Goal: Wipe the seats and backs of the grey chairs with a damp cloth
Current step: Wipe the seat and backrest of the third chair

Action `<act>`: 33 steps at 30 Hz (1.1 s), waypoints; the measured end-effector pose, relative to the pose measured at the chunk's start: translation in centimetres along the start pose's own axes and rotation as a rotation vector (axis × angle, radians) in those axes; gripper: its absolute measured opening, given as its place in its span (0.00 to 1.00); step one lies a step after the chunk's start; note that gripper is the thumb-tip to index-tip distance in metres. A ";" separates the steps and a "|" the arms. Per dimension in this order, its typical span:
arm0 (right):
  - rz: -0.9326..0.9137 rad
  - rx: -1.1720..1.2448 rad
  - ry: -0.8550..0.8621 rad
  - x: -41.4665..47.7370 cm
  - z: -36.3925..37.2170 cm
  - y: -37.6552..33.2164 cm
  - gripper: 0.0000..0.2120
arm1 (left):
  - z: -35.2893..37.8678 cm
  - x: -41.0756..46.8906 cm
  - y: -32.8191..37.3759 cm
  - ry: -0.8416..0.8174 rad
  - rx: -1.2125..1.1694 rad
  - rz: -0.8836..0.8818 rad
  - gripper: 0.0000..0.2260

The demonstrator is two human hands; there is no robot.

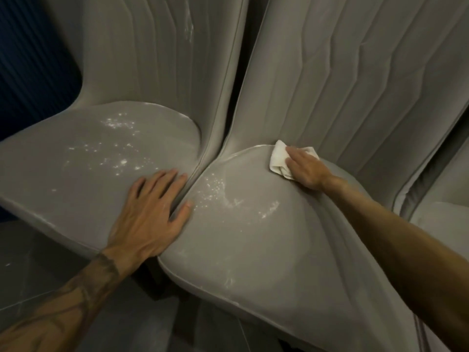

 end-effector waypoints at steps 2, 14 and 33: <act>-0.002 -0.028 0.045 -0.3 0.3 -1.6 0.23 | 0.1 0.1 0.0 0.015 -0.003 -0.008 0.31; -0.170 0.088 -0.005 -9.1 4.0 -8.7 0.26 | 0.5 0.1 -0.2 0.039 0.009 0.009 0.30; -0.609 0.073 -0.101 -22.5 9.0 -19.7 0.29 | 0.0 0.0 0.2 0.036 0.024 0.010 0.28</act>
Point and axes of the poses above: each hand's wrist, its own x-axis towards the middle knuckle, its own z-axis out of the palm, y = z × x, the point moved 7 cm from there along x, towards the middle knuckle
